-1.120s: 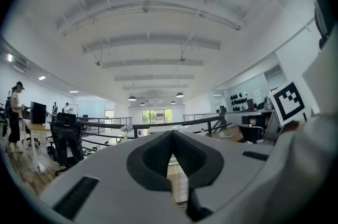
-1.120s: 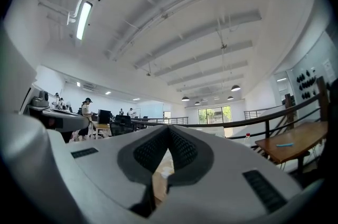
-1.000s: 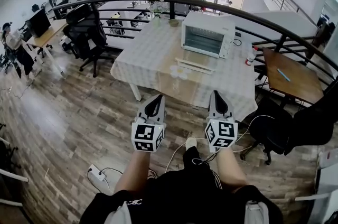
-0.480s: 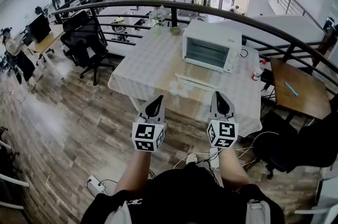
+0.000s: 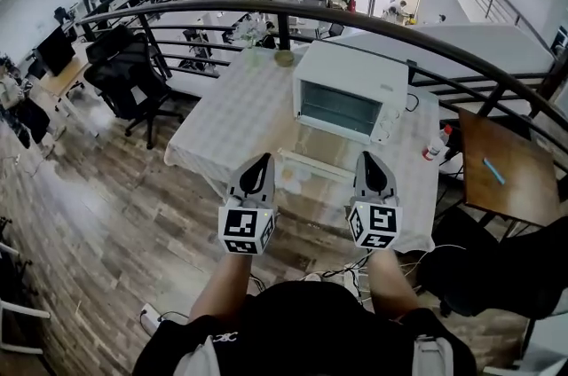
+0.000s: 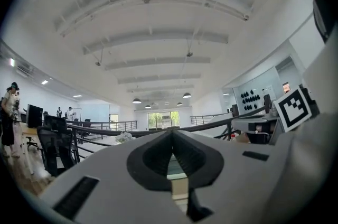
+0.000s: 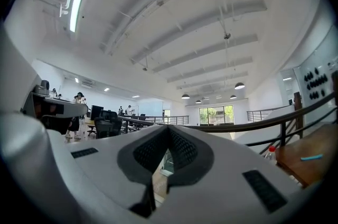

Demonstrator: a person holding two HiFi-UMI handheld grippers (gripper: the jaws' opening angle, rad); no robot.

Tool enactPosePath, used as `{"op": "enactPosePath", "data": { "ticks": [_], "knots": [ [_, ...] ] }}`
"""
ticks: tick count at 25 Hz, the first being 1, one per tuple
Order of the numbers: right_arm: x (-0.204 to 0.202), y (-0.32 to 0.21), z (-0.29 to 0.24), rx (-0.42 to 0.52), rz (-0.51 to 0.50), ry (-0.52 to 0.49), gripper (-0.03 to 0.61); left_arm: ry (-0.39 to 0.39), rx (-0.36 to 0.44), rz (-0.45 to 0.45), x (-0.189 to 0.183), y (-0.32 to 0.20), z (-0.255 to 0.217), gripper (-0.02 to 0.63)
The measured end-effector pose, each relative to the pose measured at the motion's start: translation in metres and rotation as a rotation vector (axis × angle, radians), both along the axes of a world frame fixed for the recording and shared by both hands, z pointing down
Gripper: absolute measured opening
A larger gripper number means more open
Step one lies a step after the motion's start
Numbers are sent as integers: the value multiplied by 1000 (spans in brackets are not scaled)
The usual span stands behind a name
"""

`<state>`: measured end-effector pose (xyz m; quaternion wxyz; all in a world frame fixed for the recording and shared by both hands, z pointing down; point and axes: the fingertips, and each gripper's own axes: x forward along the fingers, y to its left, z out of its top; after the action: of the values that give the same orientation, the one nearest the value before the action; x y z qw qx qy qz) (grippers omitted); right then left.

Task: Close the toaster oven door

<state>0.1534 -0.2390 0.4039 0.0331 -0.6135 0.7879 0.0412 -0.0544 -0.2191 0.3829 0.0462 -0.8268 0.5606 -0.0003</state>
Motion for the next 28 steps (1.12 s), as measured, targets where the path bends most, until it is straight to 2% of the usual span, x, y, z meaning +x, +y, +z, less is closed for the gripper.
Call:
{"op": "enactPosePath", "data": {
  "ticks": [8,15,20,21,24,28],
  "knots": [
    [5,-68,12,-34,-13,3,-11,-24,-76,31,18,-62,32,8],
    [-16,-96,15,-60,28,11,-11,-3,-112,118,0,-112,39,8],
    [-14,-113,23,-81,88,-2,-11,-55,-153,165,-7,-142,59,8],
    [-12,-115,27,-90,99,-8,-11,-68,-164,172,-8,-146,66,16],
    [-11,-121,32,-104,121,-16,-9,-108,-200,201,-10,-157,89,139],
    [-13,-124,32,-103,139,11,-11,-138,-304,221,-15,-171,135,163]
  ]
}}
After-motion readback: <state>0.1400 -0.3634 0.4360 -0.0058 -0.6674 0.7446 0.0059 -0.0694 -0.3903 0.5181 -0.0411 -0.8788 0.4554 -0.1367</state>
